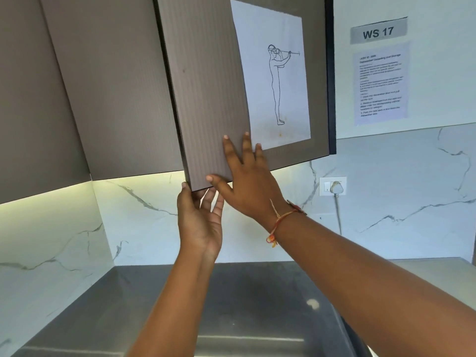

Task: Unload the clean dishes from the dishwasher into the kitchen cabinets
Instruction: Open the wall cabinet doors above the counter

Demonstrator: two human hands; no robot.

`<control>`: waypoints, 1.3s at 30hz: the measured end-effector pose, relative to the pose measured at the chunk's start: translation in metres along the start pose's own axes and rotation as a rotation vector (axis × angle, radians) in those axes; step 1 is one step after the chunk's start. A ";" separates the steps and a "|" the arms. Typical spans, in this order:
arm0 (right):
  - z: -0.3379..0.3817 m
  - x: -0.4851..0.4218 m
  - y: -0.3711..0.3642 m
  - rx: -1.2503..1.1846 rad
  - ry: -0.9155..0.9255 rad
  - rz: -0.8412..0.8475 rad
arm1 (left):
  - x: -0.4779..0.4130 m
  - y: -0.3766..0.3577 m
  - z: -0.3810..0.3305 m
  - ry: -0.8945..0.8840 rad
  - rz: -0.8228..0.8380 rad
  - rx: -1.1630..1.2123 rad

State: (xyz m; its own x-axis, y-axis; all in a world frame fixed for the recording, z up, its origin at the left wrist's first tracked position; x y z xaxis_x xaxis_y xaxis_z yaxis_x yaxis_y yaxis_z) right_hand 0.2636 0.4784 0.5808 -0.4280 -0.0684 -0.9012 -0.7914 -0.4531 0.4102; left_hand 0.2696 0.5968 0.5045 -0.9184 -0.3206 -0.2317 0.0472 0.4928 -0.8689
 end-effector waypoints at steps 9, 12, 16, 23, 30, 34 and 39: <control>0.002 0.059 0.139 -0.178 -0.084 -0.213 | 0.138 -0.059 0.021 -0.119 0.282 -0.414; -0.021 0.079 0.189 -0.191 -0.111 -0.343 | 0.168 -0.084 0.037 -0.174 0.428 -0.600; -0.052 0.101 0.238 -0.050 -0.152 -0.381 | 0.185 -0.114 0.064 -0.351 0.533 -0.908; -0.099 0.116 0.292 0.278 -0.142 -0.431 | 0.208 -0.155 0.122 -0.710 0.741 -1.296; -0.132 0.125 0.308 0.532 -0.094 -0.321 | 0.222 -0.178 0.168 -0.918 0.899 -1.476; -0.146 0.132 0.308 0.836 0.067 -0.163 | 0.229 -0.187 0.189 -0.955 0.965 -1.545; -0.161 0.138 0.303 1.036 0.140 0.024 | 0.238 -0.200 0.205 -0.958 0.986 -1.565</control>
State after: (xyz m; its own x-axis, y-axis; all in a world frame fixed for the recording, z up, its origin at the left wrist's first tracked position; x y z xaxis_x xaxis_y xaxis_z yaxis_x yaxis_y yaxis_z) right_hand 0.0350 0.1885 0.5586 -0.4467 -0.1994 -0.8722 -0.7984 0.5289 0.2879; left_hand 0.1224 0.2559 0.5334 -0.3292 0.4487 -0.8308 -0.4873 0.6729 0.5565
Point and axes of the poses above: each hand's wrist, its own x-axis away from the middle knuckle, its own y-axis out of the back of the hand, z = x × y, the point moved 8 cm from there along -x, towards the middle knuckle, and after that the axes turned 10 degrees about -z, right-handed, at the moved point
